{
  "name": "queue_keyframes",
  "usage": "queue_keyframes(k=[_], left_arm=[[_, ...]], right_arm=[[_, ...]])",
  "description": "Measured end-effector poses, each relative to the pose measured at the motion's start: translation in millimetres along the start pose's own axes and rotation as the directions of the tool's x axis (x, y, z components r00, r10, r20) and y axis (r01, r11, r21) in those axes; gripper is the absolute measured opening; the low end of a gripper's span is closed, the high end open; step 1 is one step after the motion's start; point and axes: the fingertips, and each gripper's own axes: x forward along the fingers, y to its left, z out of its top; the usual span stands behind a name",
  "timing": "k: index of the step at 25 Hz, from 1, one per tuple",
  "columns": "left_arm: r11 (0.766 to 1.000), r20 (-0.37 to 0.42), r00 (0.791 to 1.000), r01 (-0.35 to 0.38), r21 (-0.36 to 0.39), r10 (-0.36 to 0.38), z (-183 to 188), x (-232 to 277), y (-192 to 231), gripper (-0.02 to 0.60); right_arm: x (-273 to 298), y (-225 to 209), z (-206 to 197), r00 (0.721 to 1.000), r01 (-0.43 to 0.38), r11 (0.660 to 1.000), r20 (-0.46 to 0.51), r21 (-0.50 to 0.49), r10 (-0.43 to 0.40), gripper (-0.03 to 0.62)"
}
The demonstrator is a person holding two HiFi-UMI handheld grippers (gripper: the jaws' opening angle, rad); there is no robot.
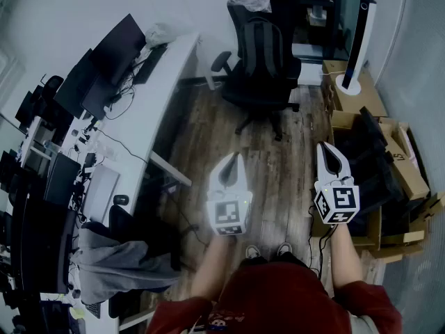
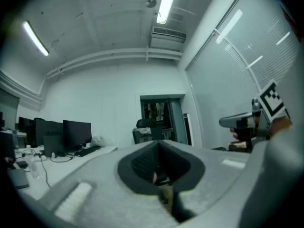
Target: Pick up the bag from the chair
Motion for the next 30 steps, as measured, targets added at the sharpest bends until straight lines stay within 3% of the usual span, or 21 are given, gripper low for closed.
queue_keyframes(k=[7,17,24,30], left_arm=[[0.996,-0.021,1.0,-0.017,-0.085,0.015,-5,5,-25,0.0],[0.999,-0.007,1.0,-0.023,-0.031,0.023,0,14,-70,0.0],[1.0,-0.015,1.0,0.001,-0.013,-0.002,4,24,-103,0.0],[1.0,-0.021,1.0,0.001,-0.01,-0.002,0,28,-109,0.0]], right_arm=[[-5,-17,-6,1.0,-0.022,1.0,-0.005,0.013,0.022,-0.002],[-21,-60,-7,0.999,-0.031,0.998,0.032,0.055,0.029,-0.003],[-30,-72,-5,0.998,-0.039,0.999,0.042,-0.024,0.04,-0.002],[-28,-75,-11,0.998,-0.055,0.998,0.039,-0.012,0.055,0.0]])
